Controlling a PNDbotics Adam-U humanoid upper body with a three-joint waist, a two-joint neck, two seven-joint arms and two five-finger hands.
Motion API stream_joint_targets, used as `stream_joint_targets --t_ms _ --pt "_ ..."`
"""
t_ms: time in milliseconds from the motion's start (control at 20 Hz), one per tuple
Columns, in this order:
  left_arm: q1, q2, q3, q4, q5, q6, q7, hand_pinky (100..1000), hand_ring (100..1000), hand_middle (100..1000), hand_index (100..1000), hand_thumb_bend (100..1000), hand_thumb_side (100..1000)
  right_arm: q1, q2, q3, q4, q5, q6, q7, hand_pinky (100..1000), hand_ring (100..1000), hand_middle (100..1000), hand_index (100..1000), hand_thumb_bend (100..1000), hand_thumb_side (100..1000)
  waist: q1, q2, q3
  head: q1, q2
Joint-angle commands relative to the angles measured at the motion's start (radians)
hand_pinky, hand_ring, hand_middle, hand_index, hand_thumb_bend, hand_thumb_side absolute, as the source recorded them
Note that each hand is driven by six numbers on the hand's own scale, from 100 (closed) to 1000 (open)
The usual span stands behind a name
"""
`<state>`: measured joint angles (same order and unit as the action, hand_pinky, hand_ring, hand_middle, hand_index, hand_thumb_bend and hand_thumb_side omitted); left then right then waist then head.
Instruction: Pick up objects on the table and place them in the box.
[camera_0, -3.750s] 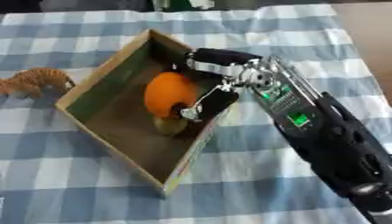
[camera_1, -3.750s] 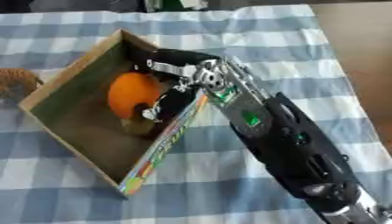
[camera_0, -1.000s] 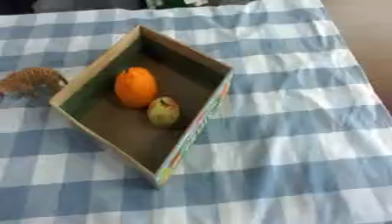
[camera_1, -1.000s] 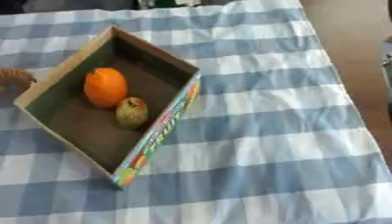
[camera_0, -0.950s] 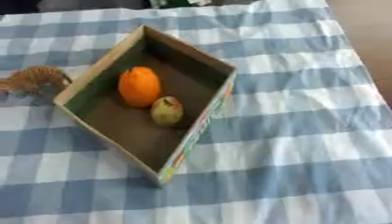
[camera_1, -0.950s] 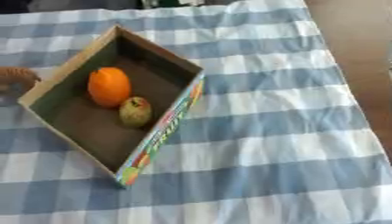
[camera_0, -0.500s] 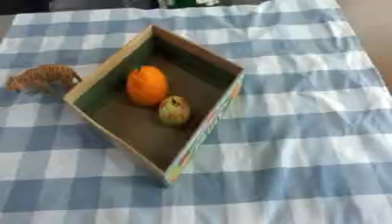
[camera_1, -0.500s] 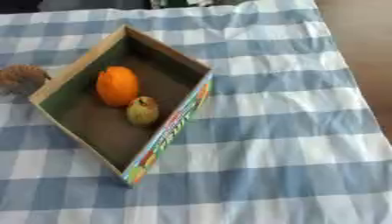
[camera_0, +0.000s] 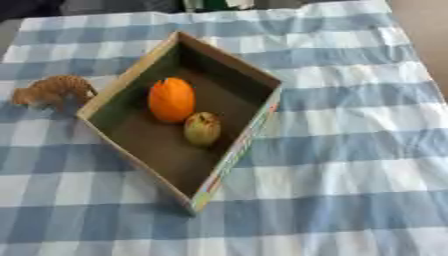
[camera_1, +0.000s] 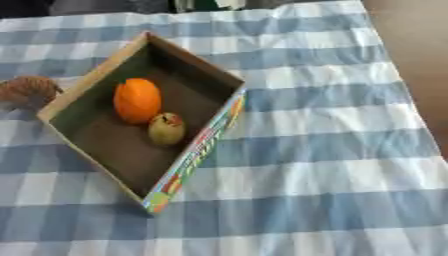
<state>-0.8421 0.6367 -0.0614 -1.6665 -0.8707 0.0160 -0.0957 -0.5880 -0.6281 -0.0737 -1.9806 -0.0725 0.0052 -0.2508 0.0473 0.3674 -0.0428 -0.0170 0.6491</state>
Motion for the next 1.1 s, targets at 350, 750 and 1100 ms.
stream_joint_targets --t_ms 350,750,1100 --pt "-0.128 0.034 -0.047 0.214 -0.111 -0.178 -0.297 695 808 778 908 239 607 -0.011 -0.029 -0.004 -0.019 -0.005 0.007 0.01 733 868 652 823 100 624 -0.001 -0.017 -0.009 -0.027 -0.017" --pt "-0.167 0.029 -0.058 0.298 -0.171 -0.254 -0.527 728 845 823 943 339 522 -0.012 -0.024 -0.003 -0.019 -0.01 0.013 0.016 733 869 649 823 100 621 0.0 -0.015 -0.014 -0.031 -0.03" --pt "-0.168 0.061 -0.041 0.293 -0.124 -0.266 -0.732 751 870 849 959 285 306 -0.009 -0.021 -0.003 -0.019 -0.01 0.015 0.019 734 868 647 822 100 619 0.001 -0.016 -0.011 -0.035 -0.029"
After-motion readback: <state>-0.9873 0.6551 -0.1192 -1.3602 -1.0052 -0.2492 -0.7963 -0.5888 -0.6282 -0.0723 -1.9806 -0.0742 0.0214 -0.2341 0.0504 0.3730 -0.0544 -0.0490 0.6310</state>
